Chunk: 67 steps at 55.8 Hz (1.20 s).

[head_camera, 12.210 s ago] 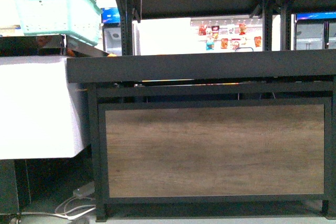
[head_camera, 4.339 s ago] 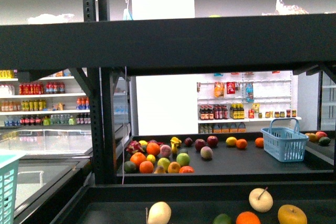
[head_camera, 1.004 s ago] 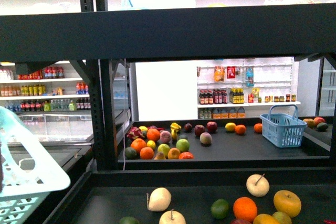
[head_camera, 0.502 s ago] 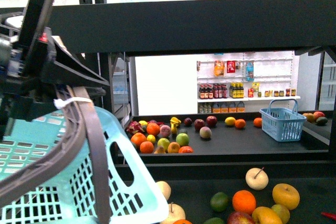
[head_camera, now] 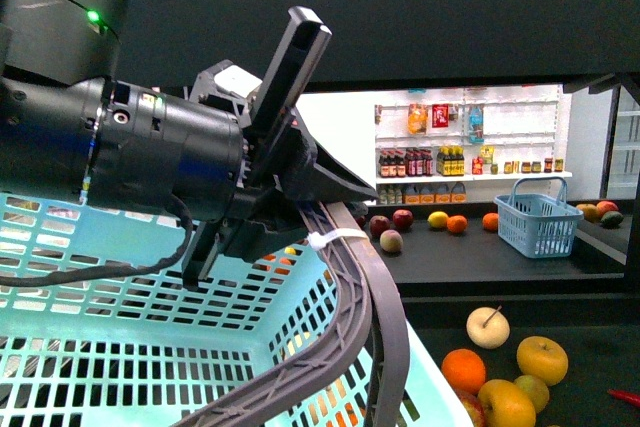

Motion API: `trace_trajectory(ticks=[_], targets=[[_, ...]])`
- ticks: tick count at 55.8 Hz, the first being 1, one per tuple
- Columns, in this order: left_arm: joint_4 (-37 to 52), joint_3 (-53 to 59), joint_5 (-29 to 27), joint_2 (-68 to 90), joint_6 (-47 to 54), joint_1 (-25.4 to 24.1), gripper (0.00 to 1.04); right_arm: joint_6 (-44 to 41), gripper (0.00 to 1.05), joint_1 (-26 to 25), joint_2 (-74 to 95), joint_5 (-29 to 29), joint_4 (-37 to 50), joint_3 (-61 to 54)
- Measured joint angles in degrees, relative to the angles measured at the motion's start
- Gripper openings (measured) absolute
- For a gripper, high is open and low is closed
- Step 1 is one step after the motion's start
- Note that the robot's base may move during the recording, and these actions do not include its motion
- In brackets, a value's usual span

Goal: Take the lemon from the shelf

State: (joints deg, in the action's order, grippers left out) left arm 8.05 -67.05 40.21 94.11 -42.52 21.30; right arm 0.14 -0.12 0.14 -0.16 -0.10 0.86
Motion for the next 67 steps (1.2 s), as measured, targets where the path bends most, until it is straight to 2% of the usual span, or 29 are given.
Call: trace_trajectory(ticks=[20, 39, 41, 45, 46, 49, 53, 57, 61, 67], targets=[[1.5, -2.2, -1.0, 3.6, -0.4, 3.4, 0.09, 0.0, 1.02, 0.0, 0.0, 0.0, 0.0, 0.0], [3.7, -2.5, -1.2, 4.3, -0.7, 4.2, 0.09, 0.0, 1.02, 0.0, 0.0, 0.0, 0.0, 0.0], [3.8, -2.5, -1.3, 4.3, -0.7, 4.2, 0.09, 0.8, 1.02, 0.7, 0.7, 2.4, -1.2, 0.2], [3.9, -2.5, -1.3, 4.3, -0.7, 4.2, 0.09, 5.5, 1.02, 3.2, 6.4, 12.0, -7.9, 3.0], [3.9, -2.5, -1.3, 4.3, -0.7, 4.2, 0.09, 7.3, 1.02, 2.6, 9.7, 12.1, -8.5, 3.8], [3.9, -2.5, -1.2, 4.3, -0.6, 4.3, 0.09, 8.9, 1.02, -1.2, 18.2, 7.7, -6.6, 5.2], [3.9, -2.5, -1.2, 4.4, -0.7, 4.3, 0.09, 8.1, 1.02, -8.8, 31.3, -2.5, 0.8, 8.3], [3.9, -2.5, -1.2, 4.4, -0.6, 4.3, 0.09, 5.6, 1.02, -13.7, 41.2, -10.0, 6.7, 11.6], [3.9, -2.5, -1.2, 4.4, -0.6, 4.3, 0.09, 1.1, 1.02, -18.3, 53.7, -17.5, 14.0, 16.1], [3.9, -2.5, -1.4, 4.4, -0.7, 4.3, 0.09, -6.7, 1.02, -21.8, 69.5, -24.1, 20.7, 22.5]])
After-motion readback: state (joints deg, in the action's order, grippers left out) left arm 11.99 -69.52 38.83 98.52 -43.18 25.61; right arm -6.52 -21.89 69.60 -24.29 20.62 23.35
